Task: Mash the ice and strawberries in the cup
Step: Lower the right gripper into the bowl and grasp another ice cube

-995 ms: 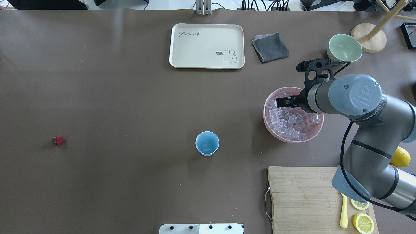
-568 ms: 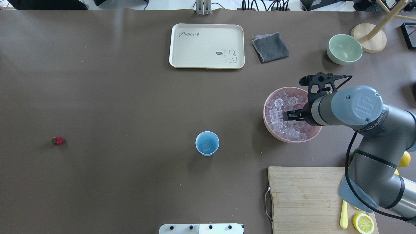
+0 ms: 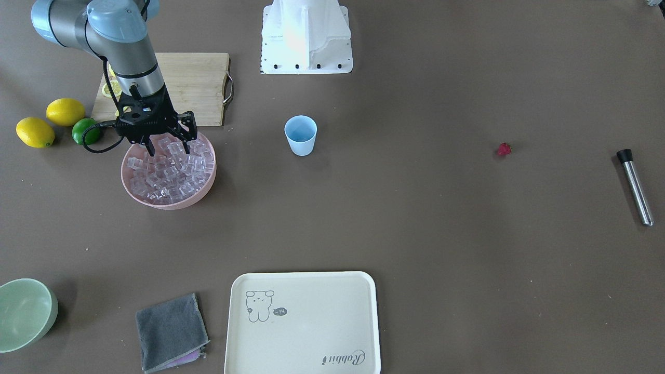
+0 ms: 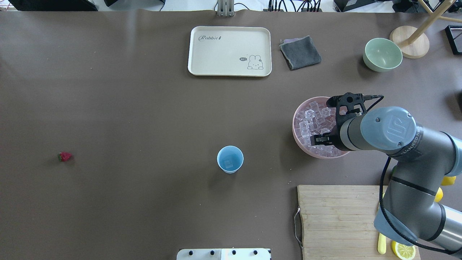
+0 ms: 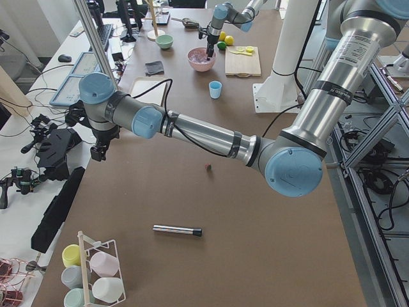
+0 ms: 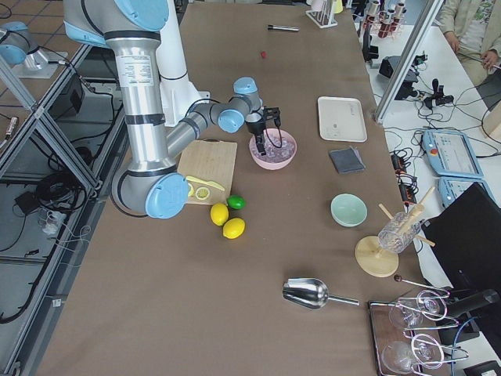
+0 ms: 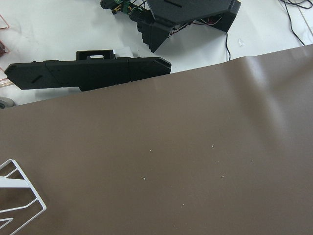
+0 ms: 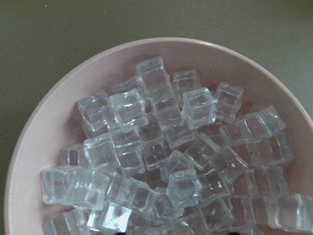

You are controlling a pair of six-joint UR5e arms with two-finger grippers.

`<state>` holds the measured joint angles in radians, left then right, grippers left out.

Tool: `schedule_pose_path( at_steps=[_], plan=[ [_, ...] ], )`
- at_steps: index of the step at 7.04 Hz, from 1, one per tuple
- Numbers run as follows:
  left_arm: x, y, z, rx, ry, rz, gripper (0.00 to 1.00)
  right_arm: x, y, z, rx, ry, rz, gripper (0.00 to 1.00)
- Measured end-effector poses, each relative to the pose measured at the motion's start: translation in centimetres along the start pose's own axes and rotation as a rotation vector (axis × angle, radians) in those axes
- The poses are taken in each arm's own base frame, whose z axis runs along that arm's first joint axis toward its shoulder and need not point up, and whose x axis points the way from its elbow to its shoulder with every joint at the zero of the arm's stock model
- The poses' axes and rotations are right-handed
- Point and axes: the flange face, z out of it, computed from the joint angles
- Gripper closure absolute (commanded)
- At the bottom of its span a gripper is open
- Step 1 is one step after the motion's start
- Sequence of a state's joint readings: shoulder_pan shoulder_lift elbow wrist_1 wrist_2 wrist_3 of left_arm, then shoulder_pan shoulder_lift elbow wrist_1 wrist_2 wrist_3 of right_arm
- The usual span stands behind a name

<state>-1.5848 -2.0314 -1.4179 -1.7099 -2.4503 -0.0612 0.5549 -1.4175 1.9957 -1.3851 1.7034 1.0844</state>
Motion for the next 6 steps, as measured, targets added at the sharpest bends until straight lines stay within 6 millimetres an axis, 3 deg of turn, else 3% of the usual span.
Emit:
schedule_pose_path(
  at_steps=[3,6],
  plan=[
    [0.15,-0.15,0.17,-0.001,-0.01,0.004,0.02,-0.1,0.17,0.37,-0.007,0.003,-0.001,0.28],
    [0.17,-0.16,0.18,-0.001,-0.011,0.005,0.02,-0.08,0.27,0.84,-0.014,0.01,-0.006,0.44]
  ],
)
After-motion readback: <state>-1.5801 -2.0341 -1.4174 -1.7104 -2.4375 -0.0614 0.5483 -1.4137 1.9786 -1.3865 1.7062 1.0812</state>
